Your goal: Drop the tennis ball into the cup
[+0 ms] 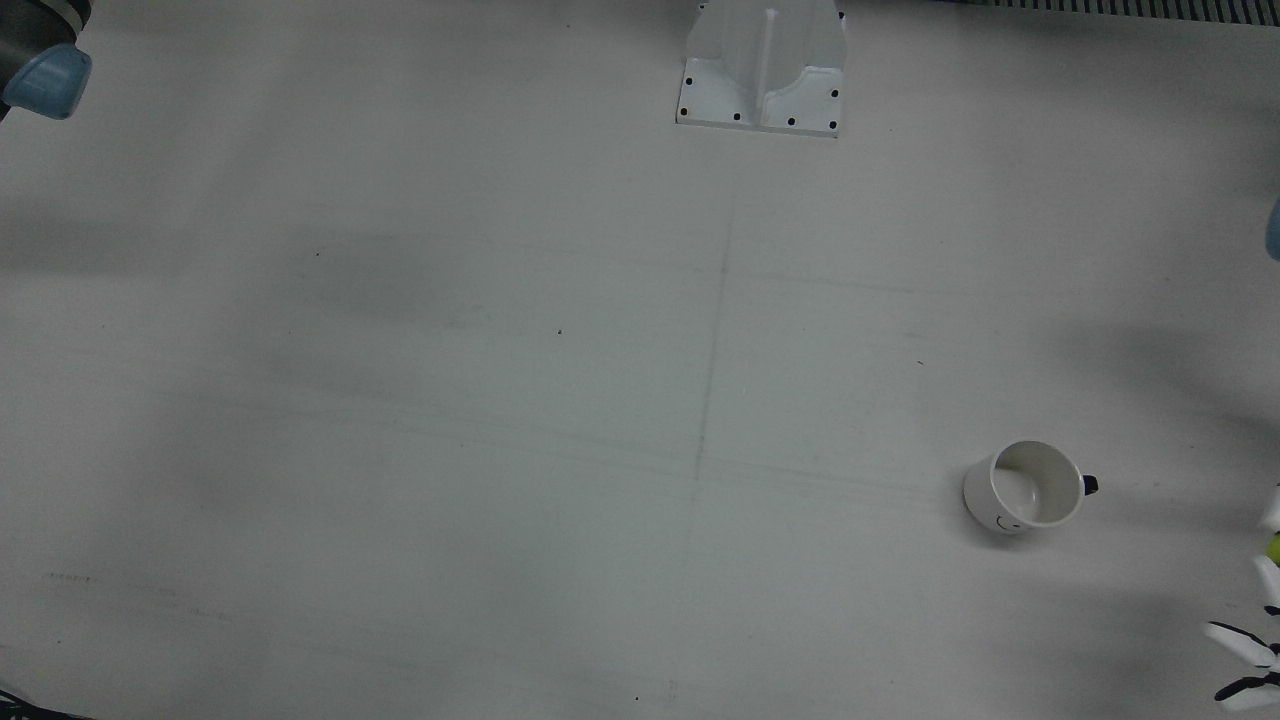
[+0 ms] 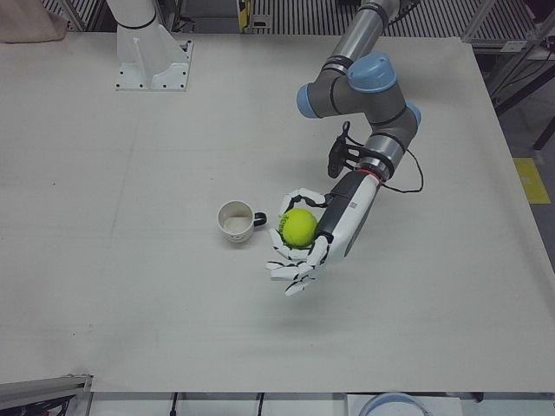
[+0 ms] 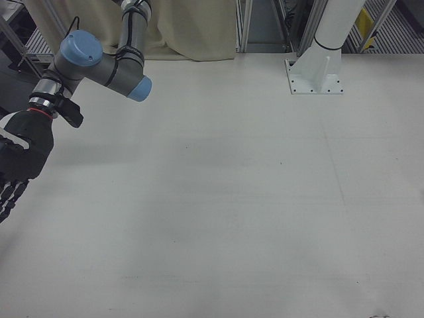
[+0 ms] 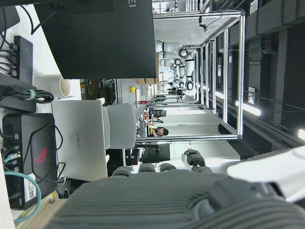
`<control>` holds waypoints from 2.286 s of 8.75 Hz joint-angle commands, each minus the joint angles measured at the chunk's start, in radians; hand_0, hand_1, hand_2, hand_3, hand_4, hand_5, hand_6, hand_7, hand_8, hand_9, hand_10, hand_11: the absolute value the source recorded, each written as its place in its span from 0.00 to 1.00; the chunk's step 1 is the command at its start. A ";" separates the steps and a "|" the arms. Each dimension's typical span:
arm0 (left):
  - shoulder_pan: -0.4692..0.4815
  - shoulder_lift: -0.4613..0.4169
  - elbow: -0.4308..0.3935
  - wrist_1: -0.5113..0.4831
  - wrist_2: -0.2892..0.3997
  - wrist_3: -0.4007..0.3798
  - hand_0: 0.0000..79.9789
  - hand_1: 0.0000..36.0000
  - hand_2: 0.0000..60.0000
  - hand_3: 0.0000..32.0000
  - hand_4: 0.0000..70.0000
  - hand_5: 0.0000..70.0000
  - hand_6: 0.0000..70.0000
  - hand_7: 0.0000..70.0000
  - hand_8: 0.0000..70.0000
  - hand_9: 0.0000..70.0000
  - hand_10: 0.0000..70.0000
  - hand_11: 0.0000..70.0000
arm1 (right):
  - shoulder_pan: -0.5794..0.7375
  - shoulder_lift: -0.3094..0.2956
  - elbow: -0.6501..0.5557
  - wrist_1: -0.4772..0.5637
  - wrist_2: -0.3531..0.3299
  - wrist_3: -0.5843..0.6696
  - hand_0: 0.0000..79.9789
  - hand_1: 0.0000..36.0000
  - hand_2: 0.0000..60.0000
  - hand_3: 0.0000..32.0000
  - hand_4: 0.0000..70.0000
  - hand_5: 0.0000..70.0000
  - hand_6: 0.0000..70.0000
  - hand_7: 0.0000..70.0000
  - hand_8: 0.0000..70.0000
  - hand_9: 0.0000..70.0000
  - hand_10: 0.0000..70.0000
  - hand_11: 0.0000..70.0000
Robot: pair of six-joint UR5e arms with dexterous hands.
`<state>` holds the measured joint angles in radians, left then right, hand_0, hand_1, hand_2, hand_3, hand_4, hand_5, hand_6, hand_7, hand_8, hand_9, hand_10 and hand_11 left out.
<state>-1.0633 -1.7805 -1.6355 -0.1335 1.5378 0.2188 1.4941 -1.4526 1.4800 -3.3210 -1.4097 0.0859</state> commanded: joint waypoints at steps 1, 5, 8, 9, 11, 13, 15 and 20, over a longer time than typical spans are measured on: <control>0.126 0.000 -0.007 0.003 -0.005 0.042 1.00 1.00 0.84 0.79 0.00 0.37 0.89 0.83 0.46 0.43 0.10 0.21 | 0.000 0.000 0.000 0.000 -0.002 0.000 0.00 0.00 0.00 0.00 0.00 0.00 0.00 0.00 0.00 0.00 0.00 0.00; 0.190 0.004 -0.006 0.005 -0.008 0.048 1.00 1.00 0.82 0.86 0.00 0.42 1.00 0.74 0.49 0.41 0.10 0.20 | 0.000 0.000 -0.001 0.000 -0.002 0.000 0.00 0.00 0.00 0.00 0.00 0.00 0.00 0.00 0.00 0.00 0.00 0.00; 0.229 0.021 0.002 -0.020 -0.008 0.056 1.00 1.00 0.69 0.94 0.00 0.35 0.82 0.71 0.42 0.37 0.09 0.19 | 0.000 0.000 -0.001 0.000 0.000 0.000 0.00 0.00 0.00 0.00 0.00 0.00 0.00 0.00 0.00 0.00 0.00 0.00; 0.232 0.030 0.005 -0.037 -0.008 0.063 0.84 0.97 0.55 0.97 0.00 0.26 0.47 0.46 0.26 0.21 0.09 0.18 | 0.000 0.000 -0.001 0.000 0.000 0.000 0.00 0.00 0.00 0.00 0.00 0.00 0.00 0.00 0.00 0.00 0.00 0.00; 0.232 0.049 0.005 -0.052 -0.010 0.068 0.63 0.59 0.28 1.00 0.00 0.13 0.16 0.12 0.06 0.01 0.07 0.13 | 0.000 0.000 -0.001 0.000 0.000 0.000 0.00 0.00 0.00 0.00 0.00 0.00 0.00 0.00 0.00 0.00 0.00 0.00; 0.230 0.050 0.005 -0.054 -0.010 0.065 0.60 0.51 0.29 1.00 0.00 0.13 0.21 0.08 0.06 0.00 0.03 0.08 | 0.000 0.000 -0.001 0.000 0.000 0.000 0.00 0.00 0.00 0.00 0.00 0.00 0.00 0.00 0.00 0.00 0.00 0.00; 0.230 0.046 -0.001 -0.054 -0.010 0.059 0.59 0.52 0.27 1.00 0.00 0.08 0.00 0.11 0.01 0.00 0.02 0.06 | 0.000 0.000 -0.001 0.000 0.000 0.000 0.00 0.00 0.00 0.00 0.00 0.00 0.00 0.00 0.00 0.00 0.00 0.00; -0.009 0.043 0.003 -0.017 0.001 -0.016 0.58 0.45 0.32 1.00 0.00 0.11 0.15 0.07 0.03 0.00 0.00 0.02 | 0.000 0.000 0.000 0.000 0.000 0.000 0.00 0.00 0.00 0.00 0.00 0.00 0.00 0.00 0.00 0.00 0.00 0.00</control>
<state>-0.8649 -1.7336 -1.6335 -0.1808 1.5280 0.2511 1.4941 -1.4527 1.4798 -3.3211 -1.4097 0.0859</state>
